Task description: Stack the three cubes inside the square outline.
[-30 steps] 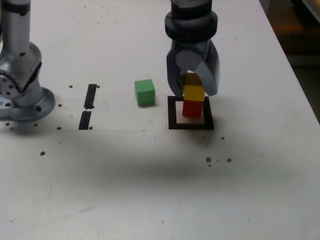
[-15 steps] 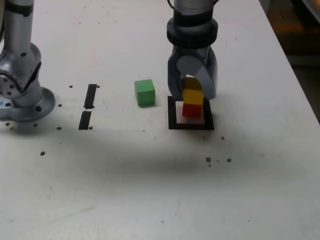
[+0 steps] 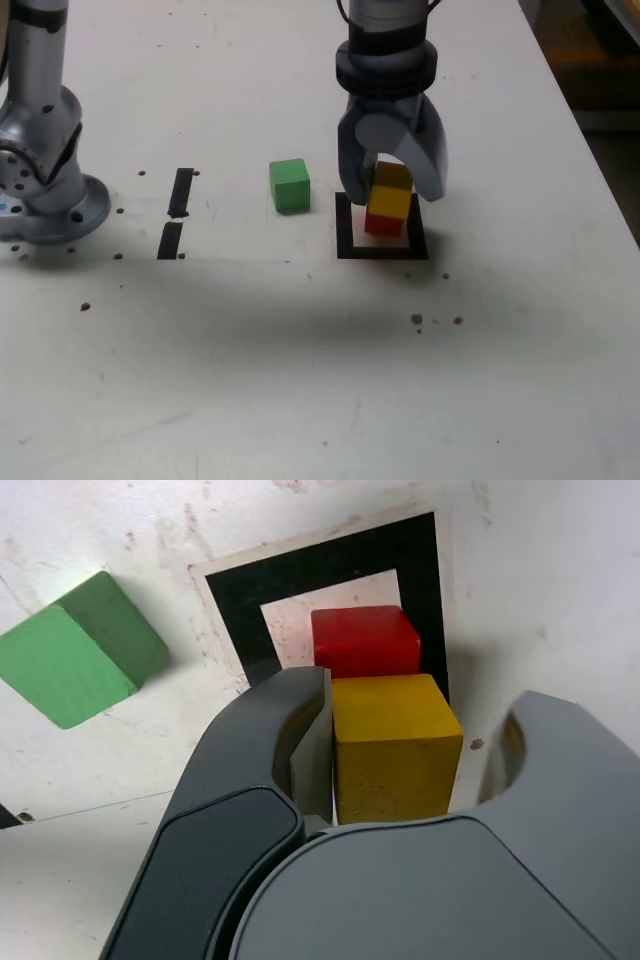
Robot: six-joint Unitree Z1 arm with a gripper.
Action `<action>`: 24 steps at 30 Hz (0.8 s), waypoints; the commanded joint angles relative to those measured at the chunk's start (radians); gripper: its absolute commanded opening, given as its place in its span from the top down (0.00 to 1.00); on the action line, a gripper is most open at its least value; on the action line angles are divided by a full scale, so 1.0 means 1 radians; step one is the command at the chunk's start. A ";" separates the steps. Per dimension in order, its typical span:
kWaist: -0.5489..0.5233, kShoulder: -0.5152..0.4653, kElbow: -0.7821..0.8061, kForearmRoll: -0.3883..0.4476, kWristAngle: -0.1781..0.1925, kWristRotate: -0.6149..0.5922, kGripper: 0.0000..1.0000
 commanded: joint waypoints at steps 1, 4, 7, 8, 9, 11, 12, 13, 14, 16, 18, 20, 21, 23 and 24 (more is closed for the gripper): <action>0.002 -0.005 0.004 -0.003 -0.001 0.003 0.12; 0.002 -0.013 0.014 -0.005 0.001 0.005 0.07; 0.002 -0.035 0.031 -0.008 0.005 0.003 0.03; 0.002 -0.046 0.037 -0.009 0.007 0.001 0.03; 0.002 -0.060 0.044 -0.010 0.009 0.000 0.02; 0.002 -0.094 0.057 -0.010 0.013 -0.003 0.02; 0.001 -0.113 0.063 -0.009 0.016 -0.004 0.02; 0.001 -0.134 0.069 -0.006 0.018 -0.004 0.01; 0.000 -0.155 0.076 -0.002 0.021 -0.005 0.01; -0.001 -0.199 0.089 0.008 0.028 -0.006 0.01; -0.001 -0.239 0.106 0.017 0.034 -0.008 0.01; -0.001 -0.279 0.130 0.027 0.041 -0.012 0.01; -0.001 -0.293 0.142 0.029 0.044 -0.014 0.00; -0.001 -0.317 0.165 0.032 0.053 -0.018 0.00; -0.001 -0.327 0.178 0.033 0.057 -0.021 0.00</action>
